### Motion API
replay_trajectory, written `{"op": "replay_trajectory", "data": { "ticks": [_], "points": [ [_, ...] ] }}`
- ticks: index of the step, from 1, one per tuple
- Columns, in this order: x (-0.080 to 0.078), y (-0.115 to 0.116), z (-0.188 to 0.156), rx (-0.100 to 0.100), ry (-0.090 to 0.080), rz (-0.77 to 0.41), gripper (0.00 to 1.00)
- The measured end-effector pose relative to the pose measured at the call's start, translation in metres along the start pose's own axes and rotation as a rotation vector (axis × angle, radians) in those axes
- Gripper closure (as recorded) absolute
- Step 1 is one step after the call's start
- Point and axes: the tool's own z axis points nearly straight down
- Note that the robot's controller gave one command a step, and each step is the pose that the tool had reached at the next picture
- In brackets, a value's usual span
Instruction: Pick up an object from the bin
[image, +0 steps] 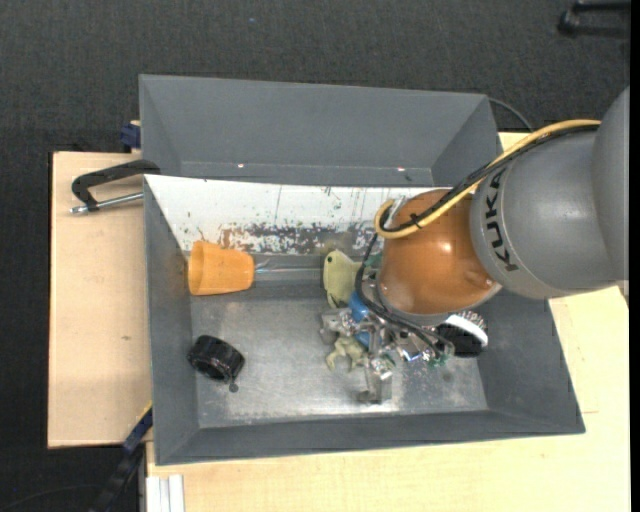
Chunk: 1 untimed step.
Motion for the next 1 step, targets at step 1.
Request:
{"op": "replay_trajectory", "data": {
  "ticks": [1],
  "points": [
    [-0.0015,-0.0003,-0.0015,0.001,-0.005,0.0,1.0]
  ]
}}
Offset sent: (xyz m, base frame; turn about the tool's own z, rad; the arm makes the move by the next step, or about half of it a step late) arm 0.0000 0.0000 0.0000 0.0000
